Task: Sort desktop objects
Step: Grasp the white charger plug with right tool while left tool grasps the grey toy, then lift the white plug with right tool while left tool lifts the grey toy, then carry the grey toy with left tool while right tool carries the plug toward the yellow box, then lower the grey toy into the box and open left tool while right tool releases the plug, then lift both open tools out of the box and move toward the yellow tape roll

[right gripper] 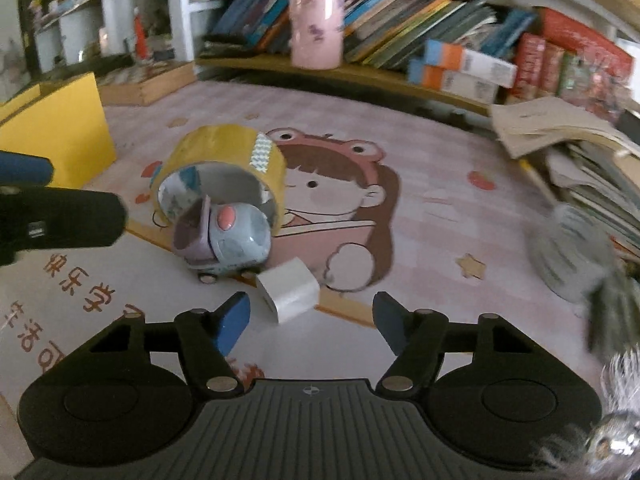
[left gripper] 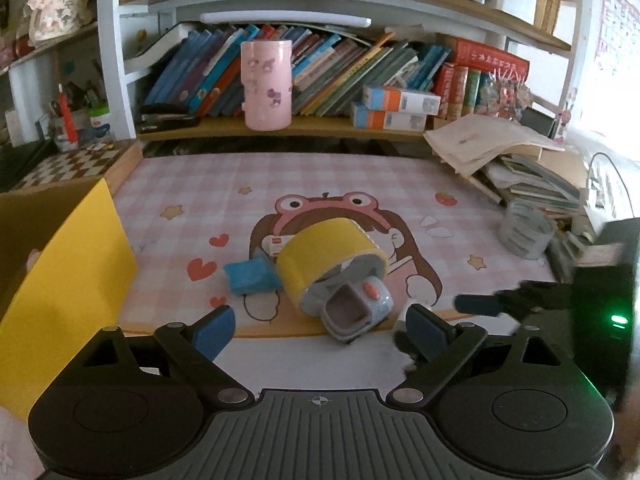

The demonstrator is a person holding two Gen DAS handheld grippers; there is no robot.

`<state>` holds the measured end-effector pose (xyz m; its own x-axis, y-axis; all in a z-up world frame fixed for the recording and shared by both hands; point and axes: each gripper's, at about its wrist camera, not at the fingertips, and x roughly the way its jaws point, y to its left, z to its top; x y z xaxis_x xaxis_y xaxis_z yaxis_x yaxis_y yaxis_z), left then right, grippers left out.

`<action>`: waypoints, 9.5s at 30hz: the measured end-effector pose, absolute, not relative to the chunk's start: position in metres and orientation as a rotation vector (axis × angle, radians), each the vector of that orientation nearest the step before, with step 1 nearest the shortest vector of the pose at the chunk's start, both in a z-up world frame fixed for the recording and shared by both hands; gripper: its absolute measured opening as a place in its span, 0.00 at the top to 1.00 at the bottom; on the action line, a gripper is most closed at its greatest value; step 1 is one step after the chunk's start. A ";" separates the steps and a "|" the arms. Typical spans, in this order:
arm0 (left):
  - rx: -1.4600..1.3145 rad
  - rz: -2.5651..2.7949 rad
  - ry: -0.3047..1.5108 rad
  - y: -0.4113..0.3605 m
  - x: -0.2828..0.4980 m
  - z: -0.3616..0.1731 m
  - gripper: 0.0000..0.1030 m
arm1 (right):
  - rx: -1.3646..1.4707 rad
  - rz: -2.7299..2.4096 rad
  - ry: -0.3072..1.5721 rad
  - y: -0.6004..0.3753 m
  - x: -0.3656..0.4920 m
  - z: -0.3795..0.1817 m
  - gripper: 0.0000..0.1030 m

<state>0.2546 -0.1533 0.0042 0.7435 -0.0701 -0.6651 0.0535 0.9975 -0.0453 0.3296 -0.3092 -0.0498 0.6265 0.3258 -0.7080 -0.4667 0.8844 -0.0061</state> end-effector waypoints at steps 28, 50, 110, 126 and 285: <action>-0.090 0.019 0.822 -0.199 0.313 -0.053 0.39 | -0.031 0.331 0.828 -0.382 0.265 -0.031 0.58; -0.103 -0.062 0.759 -0.185 0.283 -0.030 0.38 | -0.011 0.298 0.819 -0.389 0.229 -0.021 0.58; -0.190 -0.300 0.677 -0.010 0.053 0.019 0.38 | -0.004 0.218 0.734 -0.212 0.036 0.014 0.58; -0.256 -0.151 0.662 0.053 0.011 0.019 0.38 | -0.054 0.370 0.733 -0.154 0.018 0.015 0.58; -0.043 -0.049 0.421 0.108 0.062 0.077 0.08 | -0.121 0.293 0.431 -0.105 0.076 0.075 0.33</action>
<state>0.0624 0.1079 0.0767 0.9116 -0.0560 -0.4073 0.0382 0.9979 -0.0518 0.0756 -0.1054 0.0749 0.8673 0.2538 -0.4283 -0.3046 0.9510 -0.0533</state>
